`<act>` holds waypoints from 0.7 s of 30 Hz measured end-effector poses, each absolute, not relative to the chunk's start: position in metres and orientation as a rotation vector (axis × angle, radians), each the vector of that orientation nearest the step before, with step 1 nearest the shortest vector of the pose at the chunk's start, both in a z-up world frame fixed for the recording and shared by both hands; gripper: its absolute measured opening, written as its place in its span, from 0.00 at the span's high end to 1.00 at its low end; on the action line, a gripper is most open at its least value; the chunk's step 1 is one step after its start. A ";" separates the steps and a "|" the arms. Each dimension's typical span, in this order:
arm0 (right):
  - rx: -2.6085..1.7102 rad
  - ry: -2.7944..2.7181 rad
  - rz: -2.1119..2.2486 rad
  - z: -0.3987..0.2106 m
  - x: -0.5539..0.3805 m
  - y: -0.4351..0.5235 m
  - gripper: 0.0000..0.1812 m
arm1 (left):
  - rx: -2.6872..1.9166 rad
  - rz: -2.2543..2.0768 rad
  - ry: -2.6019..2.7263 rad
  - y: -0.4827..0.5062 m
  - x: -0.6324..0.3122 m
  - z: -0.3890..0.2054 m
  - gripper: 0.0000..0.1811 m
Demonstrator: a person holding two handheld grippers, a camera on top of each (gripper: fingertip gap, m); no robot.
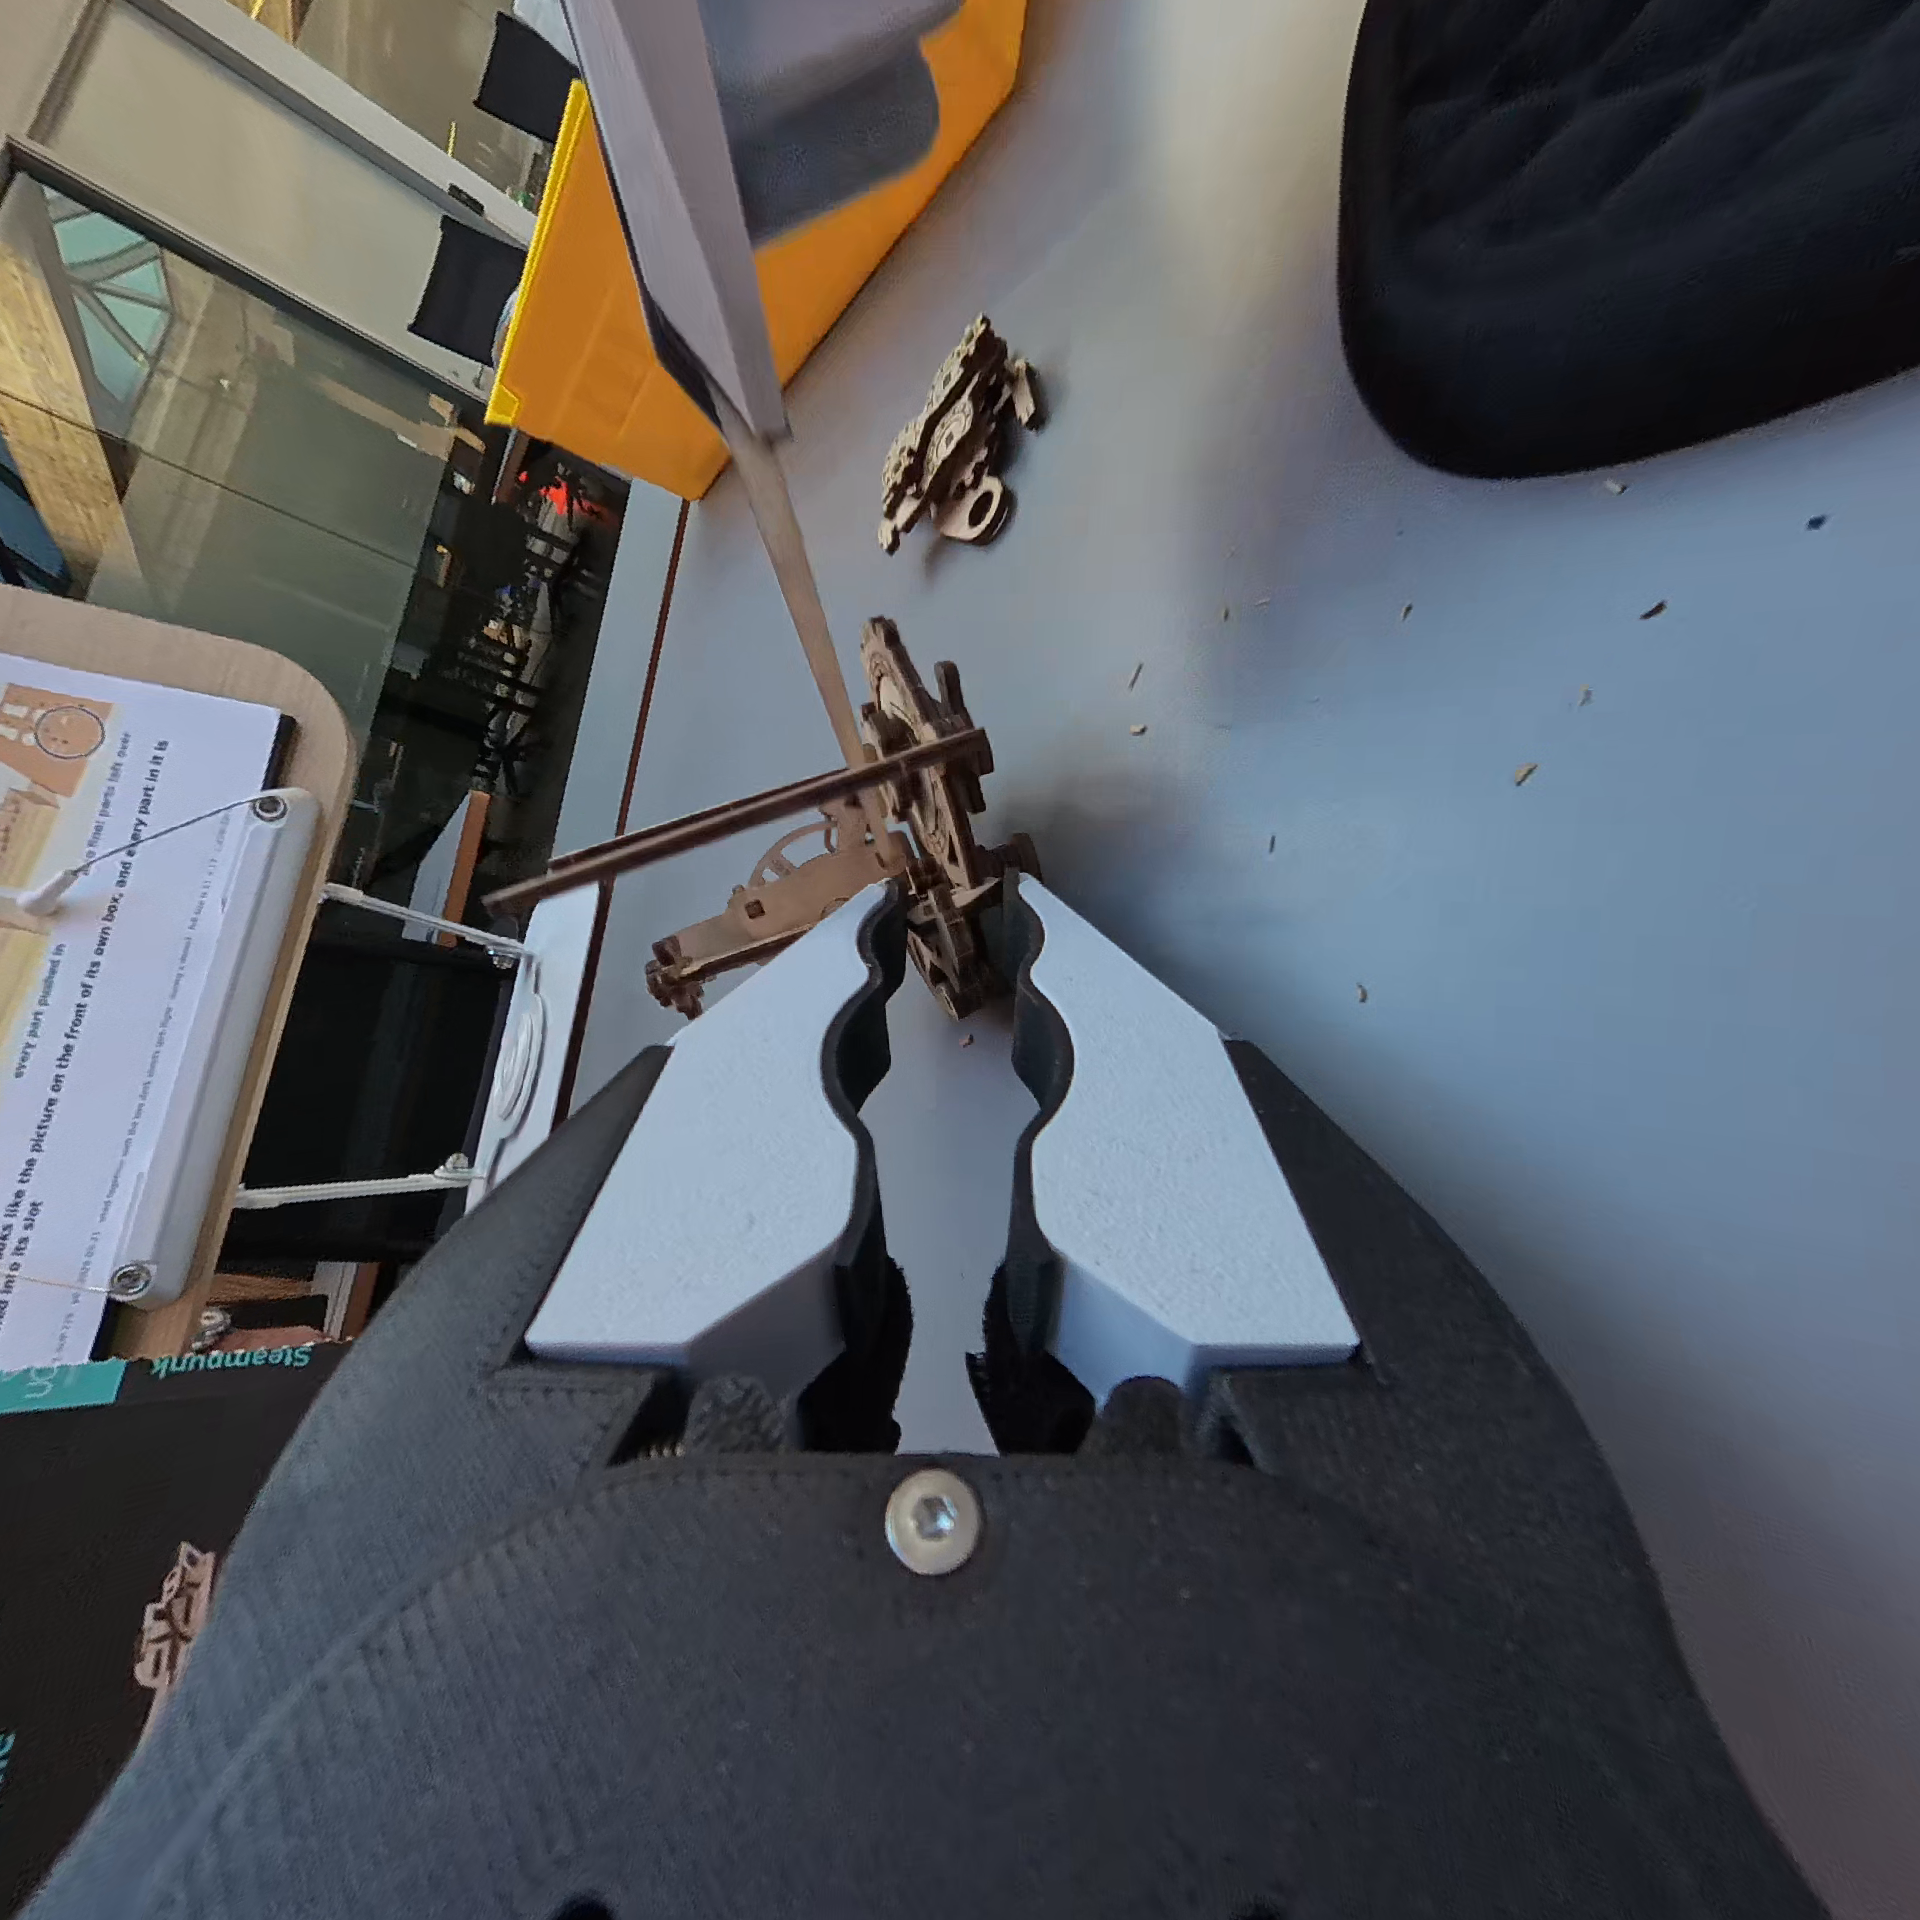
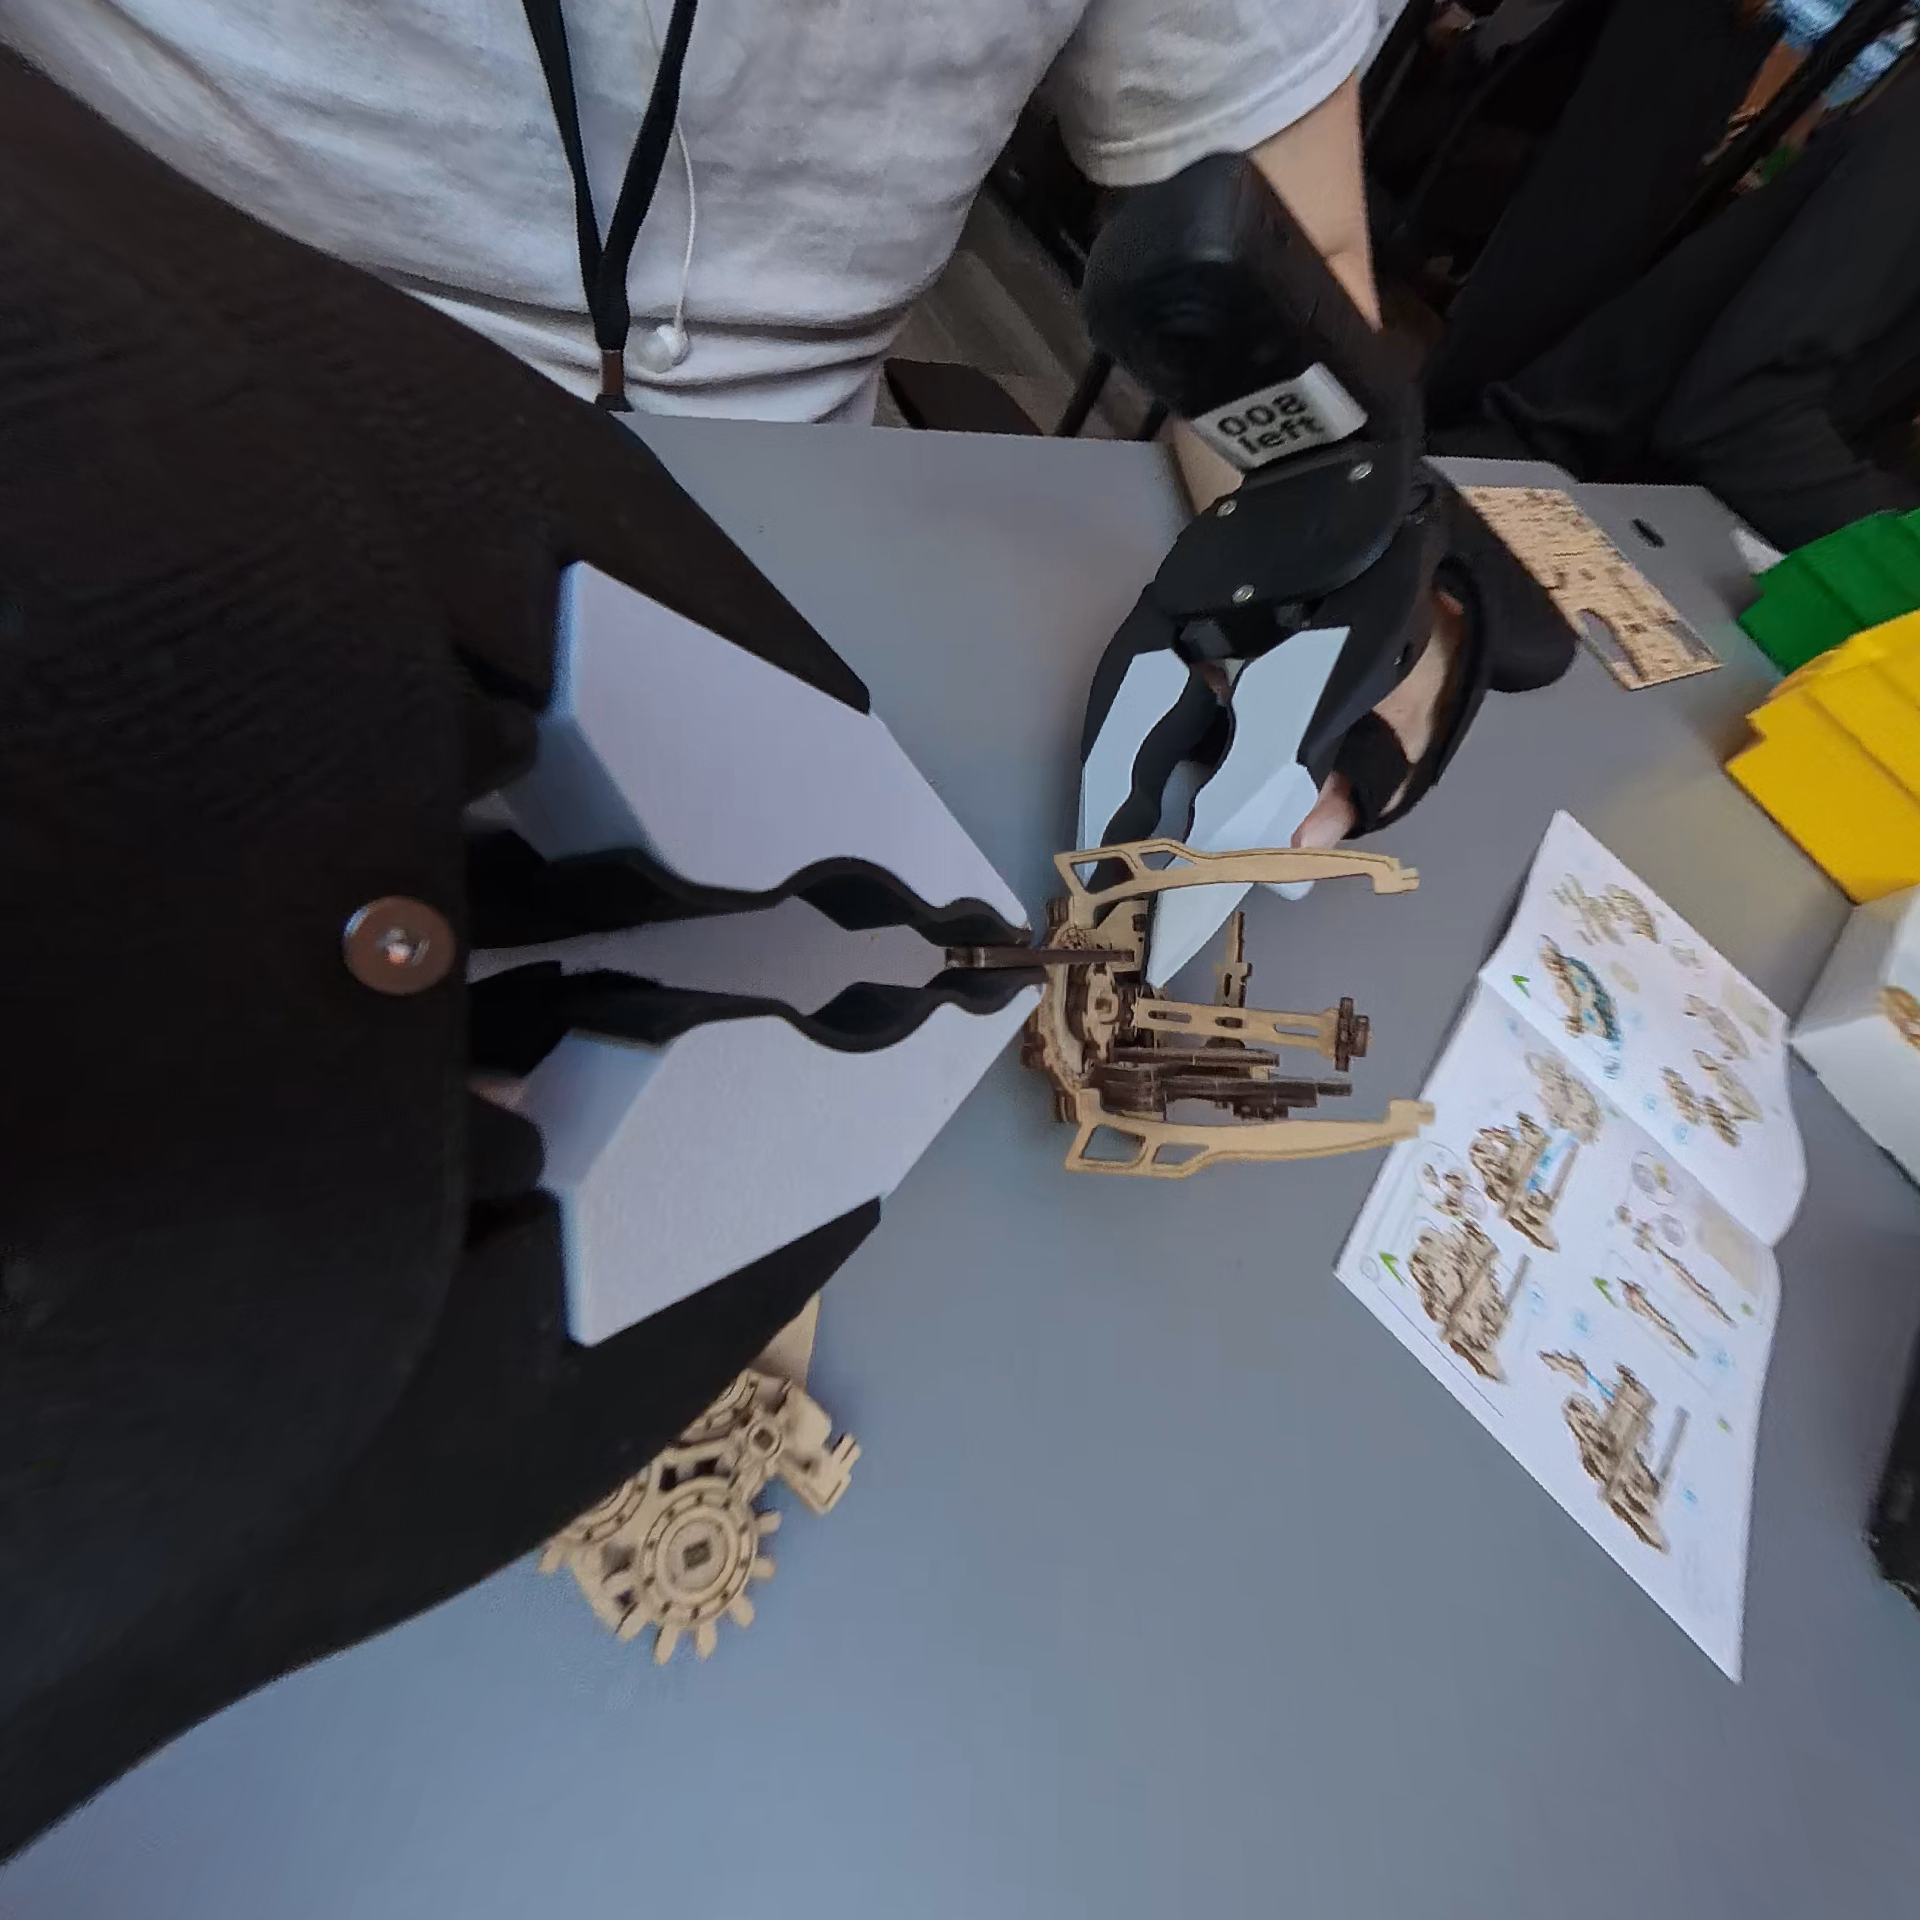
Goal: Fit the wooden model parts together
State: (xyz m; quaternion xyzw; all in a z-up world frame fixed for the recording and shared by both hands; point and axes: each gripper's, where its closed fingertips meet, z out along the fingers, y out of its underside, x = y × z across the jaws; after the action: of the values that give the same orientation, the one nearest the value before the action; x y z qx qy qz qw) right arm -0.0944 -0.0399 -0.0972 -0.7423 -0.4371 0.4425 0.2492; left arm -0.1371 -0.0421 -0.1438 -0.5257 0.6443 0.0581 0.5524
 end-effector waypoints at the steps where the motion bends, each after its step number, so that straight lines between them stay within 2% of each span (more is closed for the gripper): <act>1: -2.000 -1.139 1.206 -0.087 -0.085 -0.033 0.99 | -1.258 0.131 1.515 -0.041 -0.141 -0.144 0.91; 4: -1.961 -1.135 1.232 -0.074 -0.058 -0.034 0.99 | -1.271 0.118 1.510 -0.040 -0.142 -0.143 0.91; 9: -1.874 -0.871 0.901 -0.074 -0.024 0.028 0.99 | -1.254 0.175 1.533 -0.043 -0.146 -0.142 0.91; 15: -2.108 -0.813 0.809 -0.123 -0.043 0.062 0.99 | -1.298 0.166 1.531 -0.053 -0.151 -0.143 0.91; 18: -2.162 -0.817 0.679 -0.140 -0.043 0.079 0.94 | -1.315 0.172 1.522 -0.061 -0.156 -0.144 0.91; 21: -2.188 -0.834 0.666 -0.141 -0.046 0.079 0.83 | -1.331 0.174 1.510 -0.067 -0.161 -0.144 0.91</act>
State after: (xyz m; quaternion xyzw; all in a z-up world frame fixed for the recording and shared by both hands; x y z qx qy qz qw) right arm -0.0461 0.0787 -0.1410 -0.8432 -0.3215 0.2567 0.3461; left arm -0.1608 -0.0671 -0.1442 -0.5580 0.6329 0.0727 0.5318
